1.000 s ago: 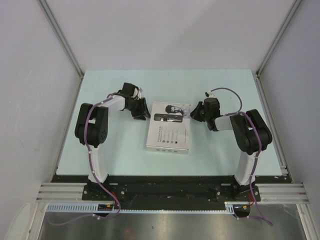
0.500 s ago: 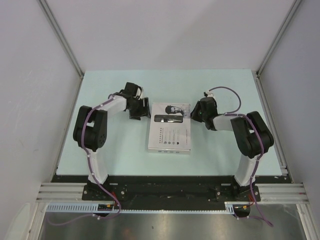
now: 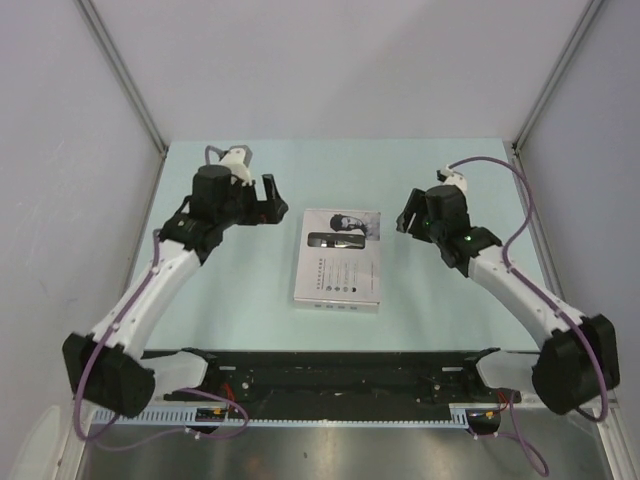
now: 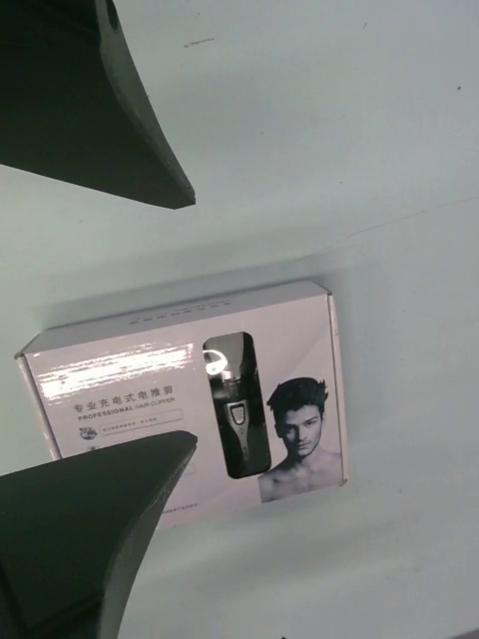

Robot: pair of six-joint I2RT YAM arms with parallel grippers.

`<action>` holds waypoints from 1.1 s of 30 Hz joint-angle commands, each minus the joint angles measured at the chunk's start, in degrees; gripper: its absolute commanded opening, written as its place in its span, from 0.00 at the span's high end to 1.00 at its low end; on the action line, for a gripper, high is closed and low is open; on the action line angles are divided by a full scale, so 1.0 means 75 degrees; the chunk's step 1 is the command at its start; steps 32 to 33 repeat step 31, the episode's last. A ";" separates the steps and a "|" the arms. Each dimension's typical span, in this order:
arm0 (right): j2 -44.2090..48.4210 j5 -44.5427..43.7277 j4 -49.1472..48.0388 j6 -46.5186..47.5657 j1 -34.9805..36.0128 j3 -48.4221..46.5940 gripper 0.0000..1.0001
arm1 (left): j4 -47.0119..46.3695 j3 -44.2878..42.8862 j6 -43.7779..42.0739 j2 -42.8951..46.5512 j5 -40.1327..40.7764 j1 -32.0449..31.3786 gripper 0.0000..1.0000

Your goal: Sort the hair-cutting tools

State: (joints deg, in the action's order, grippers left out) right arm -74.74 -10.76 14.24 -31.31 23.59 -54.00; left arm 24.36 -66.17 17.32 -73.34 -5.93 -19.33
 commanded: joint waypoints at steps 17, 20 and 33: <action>0.4786 -0.0897 0.3362 -0.0231 0.0510 -0.0218 0.29 | 0.0900 0.1323 -0.0540 0.4318 0.0382 0.0011 0.00; 0.4669 -0.0919 0.3644 -0.0336 0.0615 -0.0218 0.31 | 0.0936 0.1475 -0.0447 0.4411 0.0310 -0.0024 0.00; 0.4692 -0.1049 0.3516 -0.0337 0.0827 -0.0218 0.30 | 0.0936 0.1405 -0.0493 0.4306 0.0357 -0.0024 0.00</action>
